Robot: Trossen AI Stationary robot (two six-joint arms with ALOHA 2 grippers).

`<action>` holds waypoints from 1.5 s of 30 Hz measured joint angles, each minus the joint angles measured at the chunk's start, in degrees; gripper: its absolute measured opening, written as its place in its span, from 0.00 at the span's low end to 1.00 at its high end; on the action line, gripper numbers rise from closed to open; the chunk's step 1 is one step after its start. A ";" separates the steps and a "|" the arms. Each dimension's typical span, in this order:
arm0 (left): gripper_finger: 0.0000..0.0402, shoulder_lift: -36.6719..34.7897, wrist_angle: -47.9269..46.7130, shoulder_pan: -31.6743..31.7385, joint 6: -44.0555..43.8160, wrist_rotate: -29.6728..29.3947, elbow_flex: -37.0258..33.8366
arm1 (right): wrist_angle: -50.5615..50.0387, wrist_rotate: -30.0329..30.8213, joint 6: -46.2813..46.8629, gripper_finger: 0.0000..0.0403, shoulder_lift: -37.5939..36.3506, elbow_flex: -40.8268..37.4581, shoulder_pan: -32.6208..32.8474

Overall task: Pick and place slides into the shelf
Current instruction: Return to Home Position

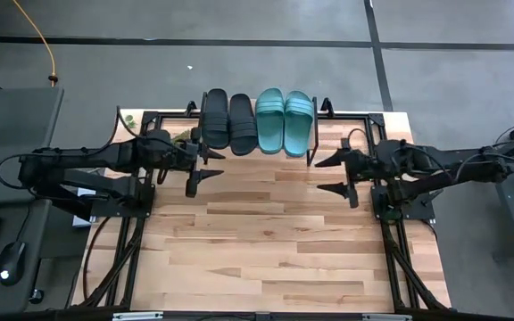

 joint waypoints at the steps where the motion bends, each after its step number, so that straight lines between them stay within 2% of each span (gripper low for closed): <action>1: 0.46 -0.49 -0.57 -0.03 0.34 0.00 -0.02 | 0.05 0.00 0.00 0.70 -1.00 -0.58 0.00; 9: 0.46 -5.98 -0.95 -0.01 0.71 -0.34 -2.56 | 2.73 0.02 -0.37 0.70 -10.19 -6.98 0.00; 12: 0.46 -9.18 -0.85 -0.01 0.70 -1.94 -4.09 | 4.33 0.03 -0.46 0.70 -14.22 -9.26 0.00; 25: 0.46 -23.21 -0.53 -0.03 0.29 -2.03 -10.38 | 8.21 -0.04 -3.06 0.70 -31.93 -19.11 0.00; 35: 0.46 -26.70 -0.49 -0.03 -0.66 -2.80 -12.66 | 8.82 -0.11 -4.52 0.70 -45.27 -25.70 0.00; 45: 0.46 -26.71 -0.67 -0.05 -1.16 -2.66 -12.70 | 14.55 -0.96 -5.67 0.70 -45.19 -28.56 0.02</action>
